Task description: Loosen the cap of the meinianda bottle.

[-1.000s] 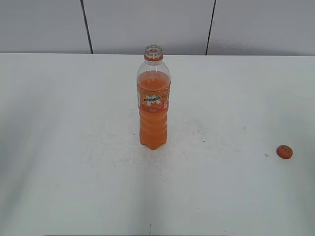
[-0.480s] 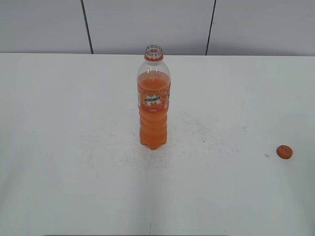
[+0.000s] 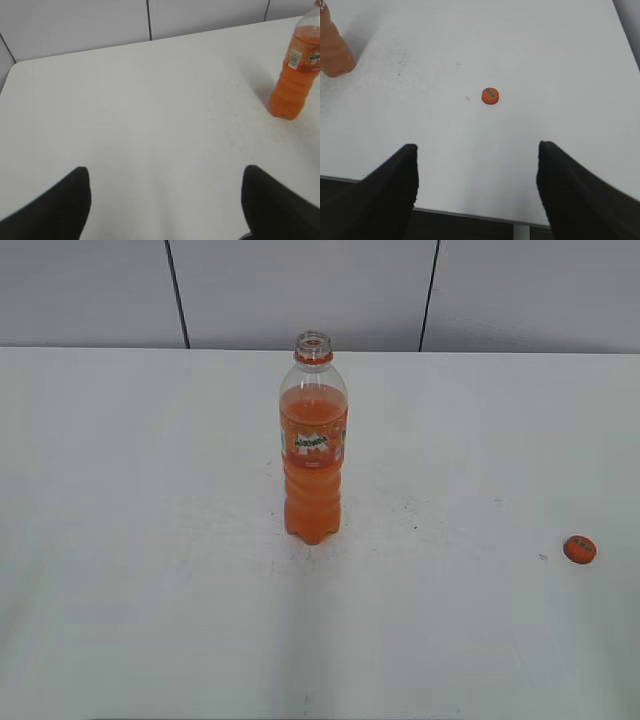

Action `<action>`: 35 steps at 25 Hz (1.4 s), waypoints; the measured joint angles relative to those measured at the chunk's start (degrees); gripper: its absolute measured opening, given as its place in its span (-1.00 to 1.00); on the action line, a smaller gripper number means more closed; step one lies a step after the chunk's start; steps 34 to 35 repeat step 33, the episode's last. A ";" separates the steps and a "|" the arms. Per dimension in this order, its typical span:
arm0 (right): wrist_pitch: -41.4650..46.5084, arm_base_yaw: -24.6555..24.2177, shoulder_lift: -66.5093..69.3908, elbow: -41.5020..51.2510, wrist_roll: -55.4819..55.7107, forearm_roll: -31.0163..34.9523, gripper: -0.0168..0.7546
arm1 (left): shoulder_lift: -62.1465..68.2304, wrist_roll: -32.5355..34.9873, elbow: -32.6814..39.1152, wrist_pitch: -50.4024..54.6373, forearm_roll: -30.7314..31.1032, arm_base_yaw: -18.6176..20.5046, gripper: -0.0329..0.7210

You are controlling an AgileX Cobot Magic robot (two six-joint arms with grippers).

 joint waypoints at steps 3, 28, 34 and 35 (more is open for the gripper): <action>-0.18 0.00 0.00 0.27 -1.70 1.83 0.47 | 0.00 0.70 0.25 -0.50 -0.42 0.00 0.58; -1.01 0.00 0.00 0.27 4.63 -4.74 0.46 | 0.00 1.02 0.25 -0.90 -1.16 9.44 0.58; -1.01 0.00 0.00 0.27 4.58 -5.82 0.46 | 0.00 1.06 0.25 -0.90 -1.16 9.50 0.58; -1.01 0.00 0.00 0.27 4.58 -5.82 0.46 | 0.00 1.06 0.25 -0.90 -1.16 9.50 0.58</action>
